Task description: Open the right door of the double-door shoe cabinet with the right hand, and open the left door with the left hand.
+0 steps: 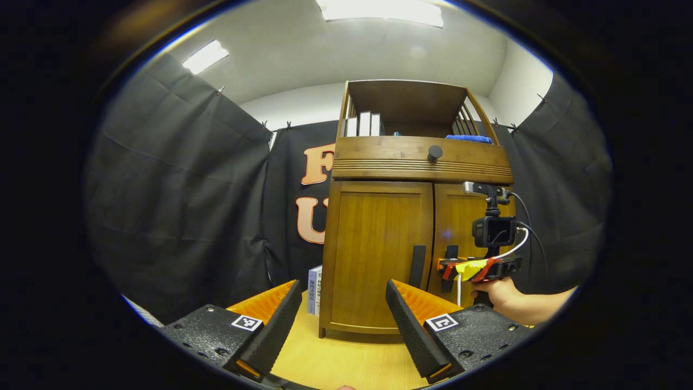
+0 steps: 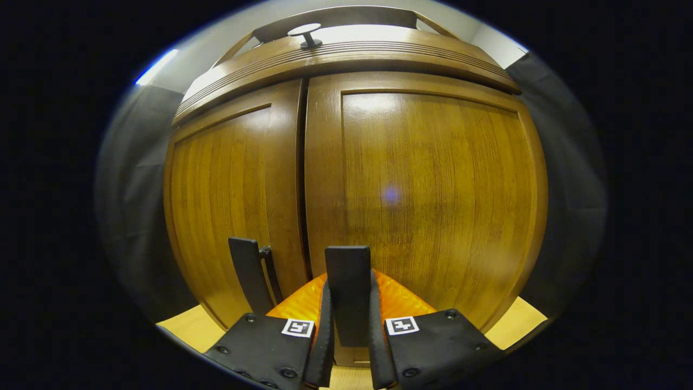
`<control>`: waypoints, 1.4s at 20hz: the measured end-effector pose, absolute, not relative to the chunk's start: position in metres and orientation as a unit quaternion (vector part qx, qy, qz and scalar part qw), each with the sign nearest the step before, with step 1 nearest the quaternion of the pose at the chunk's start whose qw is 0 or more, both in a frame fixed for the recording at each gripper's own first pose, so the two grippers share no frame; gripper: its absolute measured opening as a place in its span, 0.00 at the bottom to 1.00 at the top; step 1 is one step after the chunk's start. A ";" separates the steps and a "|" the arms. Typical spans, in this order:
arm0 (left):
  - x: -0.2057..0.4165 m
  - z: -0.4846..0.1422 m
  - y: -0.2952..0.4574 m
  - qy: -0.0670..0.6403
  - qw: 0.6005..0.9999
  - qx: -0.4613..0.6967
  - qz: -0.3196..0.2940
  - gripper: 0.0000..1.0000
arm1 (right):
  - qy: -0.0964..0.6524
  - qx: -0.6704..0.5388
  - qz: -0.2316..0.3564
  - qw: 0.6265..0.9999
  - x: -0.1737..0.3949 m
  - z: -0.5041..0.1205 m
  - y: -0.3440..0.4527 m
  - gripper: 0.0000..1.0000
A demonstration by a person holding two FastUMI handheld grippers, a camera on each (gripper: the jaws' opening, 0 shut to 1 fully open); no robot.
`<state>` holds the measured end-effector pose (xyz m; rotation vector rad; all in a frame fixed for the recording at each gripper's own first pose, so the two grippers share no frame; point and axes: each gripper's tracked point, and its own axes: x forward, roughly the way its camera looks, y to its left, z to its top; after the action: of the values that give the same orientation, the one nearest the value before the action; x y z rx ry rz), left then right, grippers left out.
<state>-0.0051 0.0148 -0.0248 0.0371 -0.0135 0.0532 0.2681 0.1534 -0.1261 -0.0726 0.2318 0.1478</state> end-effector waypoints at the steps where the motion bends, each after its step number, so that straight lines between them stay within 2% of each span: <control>1: -0.007 -0.026 0.015 -0.006 1.000 0.017 0.025 0.95 | 0.118 -0.036 0.073 0.990 0.268 -0.127 0.154 0.30; 2: -0.008 -0.025 0.014 -0.005 1.000 0.017 0.024 0.92 | 0.122 -0.033 0.073 0.989 0.267 -0.127 0.155 0.30; 3: -0.015 -0.026 0.012 -0.005 1.000 0.017 0.023 0.92 | 0.124 -0.033 0.075 0.989 0.265 -0.126 0.155 0.39; 5: -0.026 -0.027 0.010 -0.004 1.000 0.018 0.022 0.92 | 0.125 -0.032 0.082 0.988 0.263 -0.123 0.156 0.31; 6: -0.030 -0.028 0.010 -0.004 1.000 0.018 0.023 0.92 | 0.126 -0.030 0.086 0.988 0.262 -0.121 0.156 0.39; 8: -0.031 -0.026 0.010 -0.004 1.000 0.016 0.023 0.95 | 0.123 -0.028 0.094 0.987 0.260 -0.119 0.159 0.39; 9: -0.031 -0.026 0.010 -0.004 1.000 0.016 0.024 0.95 | 0.121 -0.030 0.095 0.988 0.257 -0.116 0.158 0.35; 10: -0.031 -0.025 0.010 -0.004 1.000 0.016 0.024 0.92 | 0.119 -0.034 0.095 0.988 0.254 -0.115 0.156 0.35; 11: -0.031 -0.026 0.009 -0.004 1.000 0.015 0.023 0.95 | 0.117 -0.037 0.095 0.988 0.253 -0.112 0.154 0.35; 12: -0.031 -0.026 0.007 -0.004 1.000 0.014 0.022 0.92 | 0.116 -0.039 0.097 0.988 0.252 -0.111 0.152 0.35; 13: -0.032 -0.026 0.005 -0.005 1.000 0.012 0.019 0.95 | 0.117 -0.037 0.100 0.987 0.248 -0.109 0.151 0.39; 14: -0.031 -0.026 0.004 -0.006 1.000 0.011 0.017 0.98 | 0.118 -0.034 0.103 0.987 0.243 -0.107 0.149 0.39; 15: -0.032 -0.027 0.003 -0.006 1.000 0.011 0.014 0.98 | 0.118 -0.030 0.107 0.987 0.237 -0.104 0.147 0.39; 16: -0.031 -0.028 0.000 -0.005 1.000 0.011 0.011 0.98 | 0.118 -0.025 0.110 0.987 0.231 -0.100 0.142 0.35; 17: -0.030 -0.031 -0.002 -0.004 1.000 0.011 0.009 0.92 | 0.119 -0.020 0.112 0.986 0.222 -0.099 0.137 0.39; 18: -0.028 -0.033 -0.005 -0.002 1.000 0.012 0.005 0.94 | 0.119 -0.015 0.113 0.986 0.212 -0.096 0.131 0.35; 21: -0.025 -0.038 -0.016 0.005 1.000 0.010 -0.011 0.92 | 0.116 -0.014 0.112 0.987 0.185 -0.093 0.107 0.30; 22: -0.024 -0.038 -0.020 0.006 1.000 0.010 -0.017 0.93 | 0.115 -0.016 0.110 0.987 0.178 -0.091 0.099 0.39; 23: -0.023 -0.040 -0.024 0.007 1.000 0.011 -0.022 0.94 | 0.114 -0.021 0.108 0.987 0.172 -0.090 0.093 0.39; 24: -0.022 -0.041 -0.028 0.007 1.000 0.012 -0.025 0.97 | 0.115 -0.027 0.103 0.988 0.166 -0.089 0.085 0.35; 26: -0.021 -0.041 -0.035 0.005 0.999 0.012 -0.034 0.95 | 0.117 -0.039 0.091 0.988 0.155 -0.087 0.068 0.39; 28: -0.019 -0.042 -0.044 0.005 0.999 0.010 -0.045 0.96 | 0.127 -0.040 0.080 0.988 0.142 -0.089 0.050 0.39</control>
<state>-0.0189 -0.0437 -0.0419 0.0205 0.0104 -0.0894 0.1420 0.0501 -0.0888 -0.0798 0.2556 0.1611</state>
